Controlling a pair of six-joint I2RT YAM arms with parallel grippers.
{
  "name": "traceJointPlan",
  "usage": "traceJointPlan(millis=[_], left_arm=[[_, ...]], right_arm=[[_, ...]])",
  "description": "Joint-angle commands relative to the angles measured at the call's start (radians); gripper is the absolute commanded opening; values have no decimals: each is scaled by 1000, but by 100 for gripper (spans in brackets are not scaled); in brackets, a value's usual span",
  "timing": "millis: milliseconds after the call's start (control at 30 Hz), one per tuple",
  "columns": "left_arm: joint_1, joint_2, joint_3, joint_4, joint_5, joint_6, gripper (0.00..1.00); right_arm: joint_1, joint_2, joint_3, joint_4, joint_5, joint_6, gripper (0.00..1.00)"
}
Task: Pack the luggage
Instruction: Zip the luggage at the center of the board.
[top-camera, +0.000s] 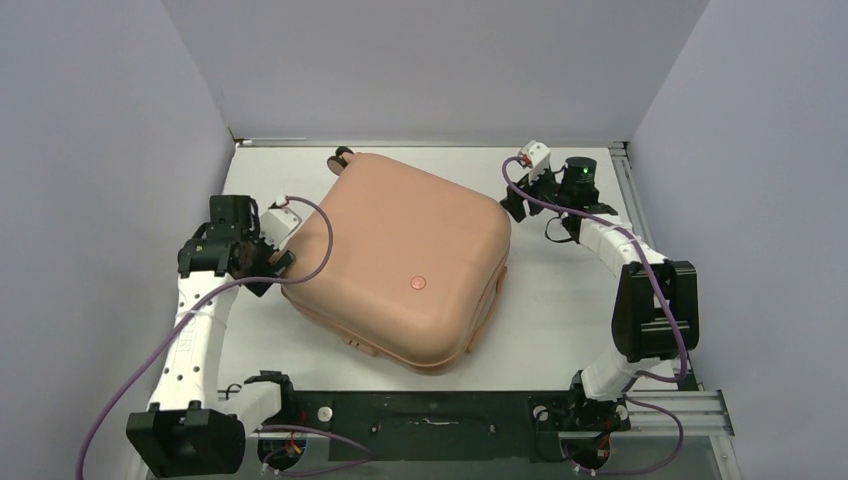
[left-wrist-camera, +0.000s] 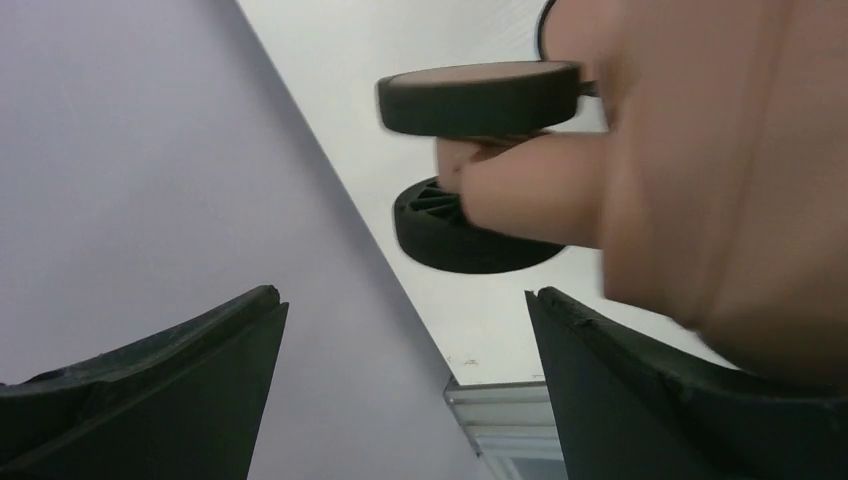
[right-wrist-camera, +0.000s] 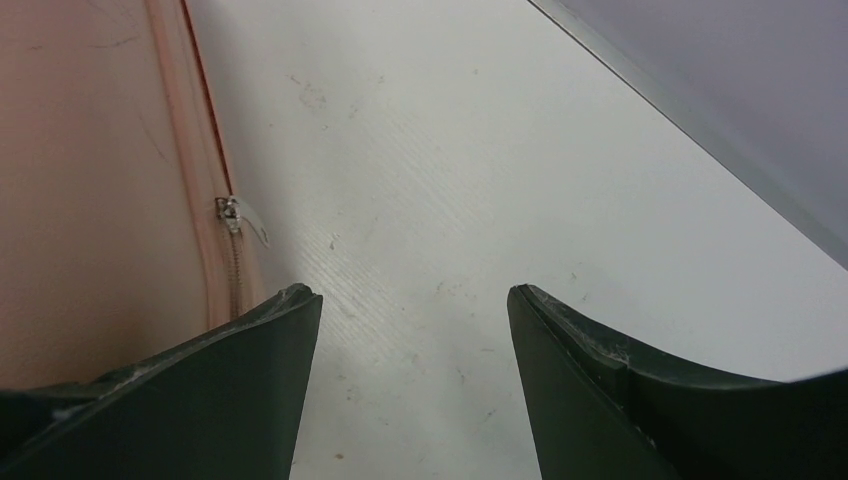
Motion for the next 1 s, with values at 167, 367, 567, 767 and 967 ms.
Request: traceJointPlan(millis=[167,367,567,767,967], left_arm=[[18,207,-17,450,-95,-75,96],[-4,485,176,557,-85,-188,96],[-90,790,512,522,-151,-262,96],[-93,926,839,376,-106,-359,96],[-166,856,875,366,-152,-278,96]], right_arm=[[24,-26,39,-177,-194,-126,68],[26,-45,23,-281,-300,-219,68],[59,-62,27,-406,-389,-330,66],[2,-190,-73,-383,-306,-340,66],[-120,-286,-161,-628,-395,-662,67]])
